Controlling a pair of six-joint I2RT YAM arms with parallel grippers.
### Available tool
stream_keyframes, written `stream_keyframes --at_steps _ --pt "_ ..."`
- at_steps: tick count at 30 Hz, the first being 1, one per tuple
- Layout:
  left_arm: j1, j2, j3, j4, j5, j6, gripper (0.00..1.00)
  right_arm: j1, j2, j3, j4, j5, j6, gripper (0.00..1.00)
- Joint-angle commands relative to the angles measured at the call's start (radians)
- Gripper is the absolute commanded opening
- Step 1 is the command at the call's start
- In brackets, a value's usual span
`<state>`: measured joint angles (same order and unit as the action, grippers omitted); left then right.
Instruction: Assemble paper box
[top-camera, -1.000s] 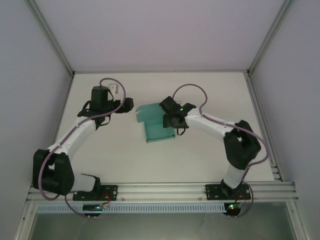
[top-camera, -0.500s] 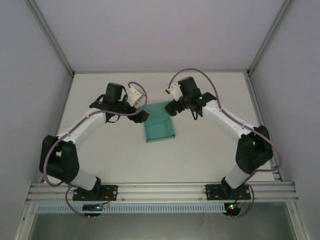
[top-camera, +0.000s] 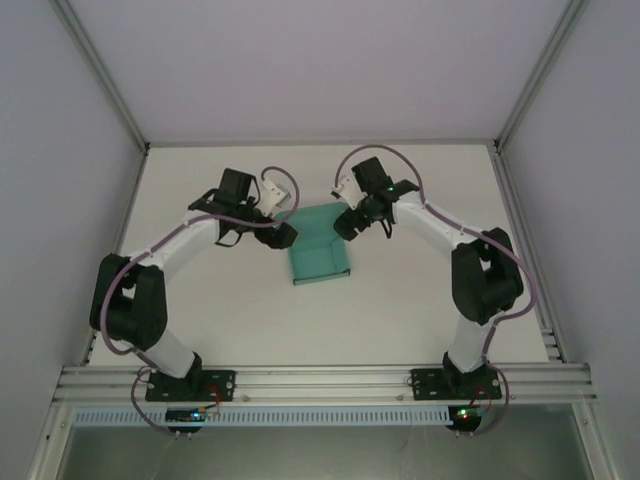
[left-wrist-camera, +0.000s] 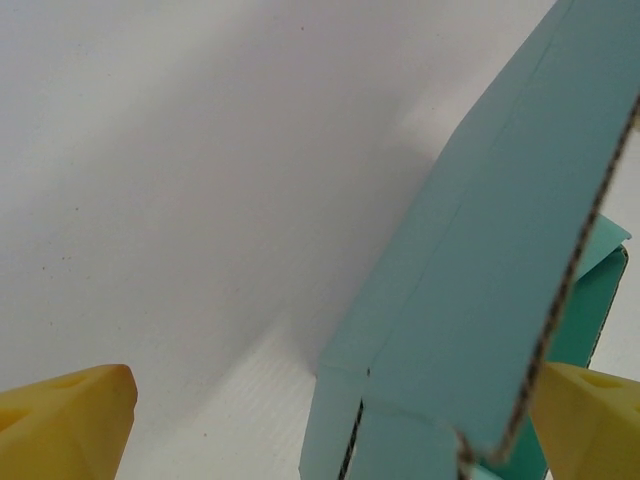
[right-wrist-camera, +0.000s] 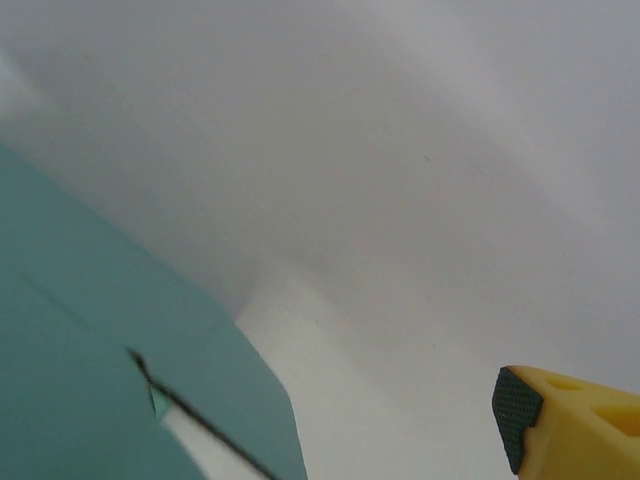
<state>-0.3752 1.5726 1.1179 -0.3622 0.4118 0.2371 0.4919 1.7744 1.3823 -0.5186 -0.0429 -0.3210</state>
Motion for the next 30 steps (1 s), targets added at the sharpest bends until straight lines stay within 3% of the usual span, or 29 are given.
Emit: stream_keyframes --at_steps 1,5,9,13,20,25,28,30 --pt "-0.004 -0.105 -0.061 0.096 -0.063 -0.107 1.0 -0.004 -0.136 -0.064 -0.002 0.067 0.206 0.91" --pt "-0.002 -0.208 -0.182 0.202 -0.148 -0.235 0.99 0.01 -0.207 -0.183 -0.024 0.006 0.462 0.85" --pt "-0.002 -0.289 -0.259 0.249 -0.188 -0.278 1.0 0.079 -0.179 -0.304 0.098 -0.033 0.563 0.74" --pt "-0.001 -0.332 -0.279 0.229 -0.23 -0.291 1.0 0.138 -0.1 -0.282 0.172 0.034 0.568 0.56" --pt "0.001 -0.392 -0.319 0.225 -0.268 -0.318 1.0 0.168 -0.007 -0.261 0.16 0.096 0.595 0.48" --pt "-0.001 -0.425 -0.337 0.232 -0.283 -0.323 1.0 0.173 0.048 -0.262 0.158 0.132 0.635 0.23" --pt "0.001 -0.437 -0.337 0.222 -0.294 -0.327 0.99 0.174 0.092 -0.238 0.138 0.178 0.628 0.22" --pt "-0.001 -0.442 -0.337 0.217 -0.312 -0.331 0.99 0.181 0.118 -0.224 0.126 0.227 0.624 0.12"
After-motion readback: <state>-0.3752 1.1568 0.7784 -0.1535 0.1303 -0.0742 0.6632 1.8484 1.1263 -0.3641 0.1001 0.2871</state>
